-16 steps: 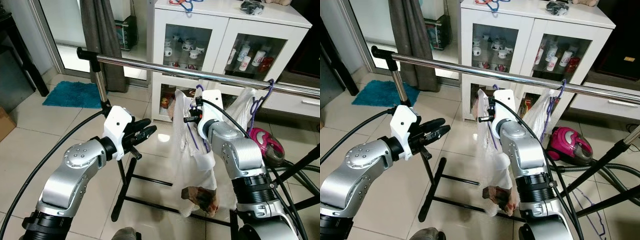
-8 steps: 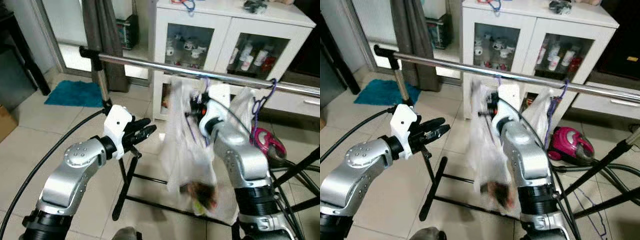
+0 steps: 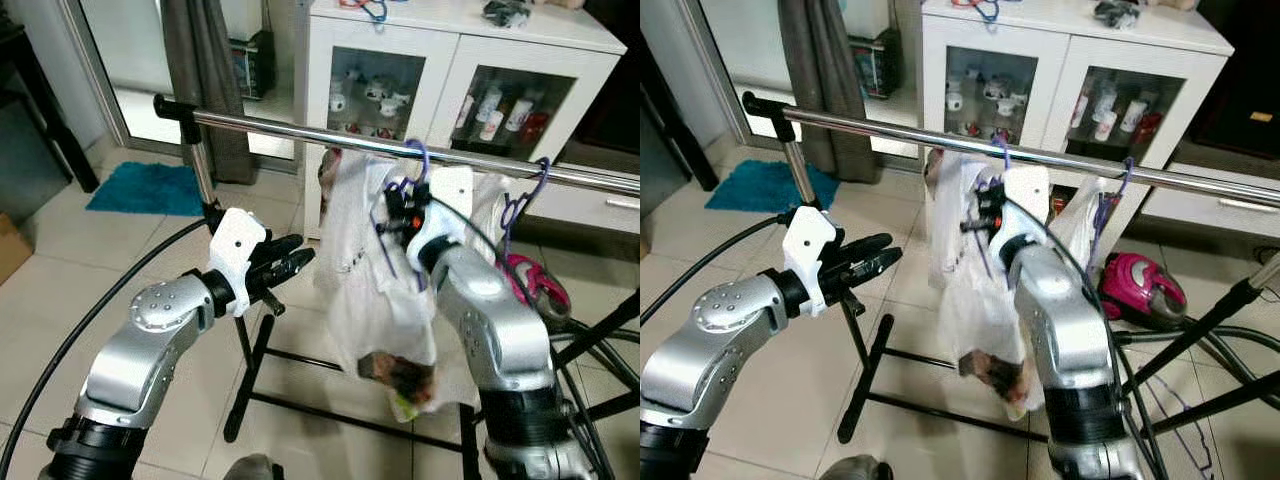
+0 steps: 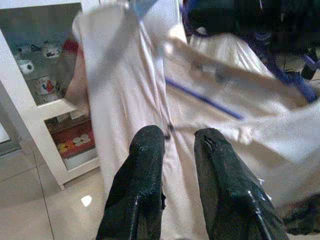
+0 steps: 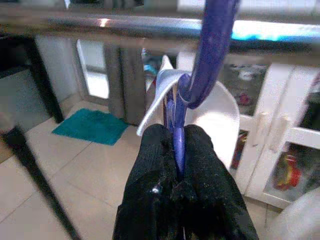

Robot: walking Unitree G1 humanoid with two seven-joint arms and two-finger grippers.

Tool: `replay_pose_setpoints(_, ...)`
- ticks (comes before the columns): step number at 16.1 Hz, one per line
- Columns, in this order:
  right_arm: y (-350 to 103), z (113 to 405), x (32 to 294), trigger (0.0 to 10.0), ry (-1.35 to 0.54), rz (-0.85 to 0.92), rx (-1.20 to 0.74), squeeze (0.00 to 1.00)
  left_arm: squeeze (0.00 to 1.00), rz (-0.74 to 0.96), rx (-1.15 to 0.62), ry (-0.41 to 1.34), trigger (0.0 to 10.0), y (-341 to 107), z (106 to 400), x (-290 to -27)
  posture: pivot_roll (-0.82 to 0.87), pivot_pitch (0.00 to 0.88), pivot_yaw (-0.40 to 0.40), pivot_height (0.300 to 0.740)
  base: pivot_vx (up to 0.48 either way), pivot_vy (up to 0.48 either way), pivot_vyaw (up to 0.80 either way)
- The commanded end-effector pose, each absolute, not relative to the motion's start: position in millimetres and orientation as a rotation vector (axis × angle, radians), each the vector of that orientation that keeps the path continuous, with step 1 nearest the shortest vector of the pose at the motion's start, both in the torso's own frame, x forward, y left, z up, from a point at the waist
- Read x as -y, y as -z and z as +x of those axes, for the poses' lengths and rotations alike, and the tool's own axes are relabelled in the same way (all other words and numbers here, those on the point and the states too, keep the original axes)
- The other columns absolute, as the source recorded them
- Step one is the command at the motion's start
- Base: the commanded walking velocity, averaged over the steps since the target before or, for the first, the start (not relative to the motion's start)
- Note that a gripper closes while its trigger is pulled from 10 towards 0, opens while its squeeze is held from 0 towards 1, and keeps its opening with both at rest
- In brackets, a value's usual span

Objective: Hang hanger

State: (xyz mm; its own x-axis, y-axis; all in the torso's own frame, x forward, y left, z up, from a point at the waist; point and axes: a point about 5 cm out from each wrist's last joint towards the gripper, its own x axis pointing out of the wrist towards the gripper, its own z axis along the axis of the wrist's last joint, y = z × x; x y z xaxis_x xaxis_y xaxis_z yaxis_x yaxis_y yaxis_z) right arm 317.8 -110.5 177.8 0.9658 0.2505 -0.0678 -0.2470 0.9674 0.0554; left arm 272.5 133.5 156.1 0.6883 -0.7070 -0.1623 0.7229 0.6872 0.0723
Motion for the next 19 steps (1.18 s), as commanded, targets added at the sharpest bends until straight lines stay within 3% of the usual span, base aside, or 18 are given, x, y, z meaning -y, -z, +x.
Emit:
replay_pose_setpoints(1, -188.5, 328.5, 114.1, 10.0, -0.204, 0.033, -0.064, 0.00, 0.00, 0.146, -0.120, 0.819, 10.0, -158.2, 273.8, -130.5, 0.14, 0.000, -0.005, 0.740, 0.000, 0.000, 0.00)
replay_pose_setpoints(4, -170.4, 346.2, 110.8, 10.0, -0.170, -0.049, -0.250, 0.00, 0.00, 0.150, -0.125, 0.821, 10.0, -157.4, 273.9, -130.4, 0.14, 0.000, -0.009, 0.740, 0.000, 0.000, 0.00)
replay_pose_setpoints(8, -139.0, 339.7, 104.1, 10.0, -0.238, -0.096, -0.451, 0.00, 0.00, 0.154, -0.128, 0.823, 10.0, -157.0, 272.2, -130.7, 0.15, 0.000, -0.020, 0.740, 0.000, 0.000, 0.00)
replay_pose_setpoints(10, -128.7, 330.3, 104.4, 10.0, -0.259, -0.099, -0.499, 0.00, 0.00, 0.153, -0.133, 0.826, 10.0, -156.1, 271.6, -130.6, 0.15, 0.000, -0.020, 0.740, 0.000, 0.000, 0.00)
replay_pose_setpoints(13, -136.0, 331.4, 109.3, 10.0, -0.248, -0.053, -0.409, 0.05, 0.00, 0.153, -0.133, 0.829, 10.0, -155.9, 272.1, -129.8, 0.15, 0.000, -0.018, 0.740, 0.000, 0.000, 0.00)
replay_pose_setpoints(14, -157.0, 330.6, 114.8, 10.0, -0.278, 0.034, -0.245, 1.00, 0.00, 0.149, -0.127, 0.835, 10.0, -156.4, 272.7, -128.1, 0.14, 0.000, -0.010, 0.740, 0.000, 0.000, 0.00)
replay_pose_setpoints(17, -169.7, 323.6, 119.9, 10.0, -0.334, 0.048, -0.172, 1.00, 0.00, 0.140, -0.120, 0.845, 10.0, -157.0, 272.7, -126.2, 0.14, 0.000, -0.006, 0.740, 0.000, 0.000, 0.00)
replay_pose_setpoints(19, -183.4, 298.2, 129.1, 10.0, -0.501, 0.007, -0.160, 1.00, 0.00, 0.100, -0.085, 0.863, 10.0, -161.9, 272.5, -123.1, 0.13, 0.000, -0.002, 0.740, 0.000, 0.000, 0.00)
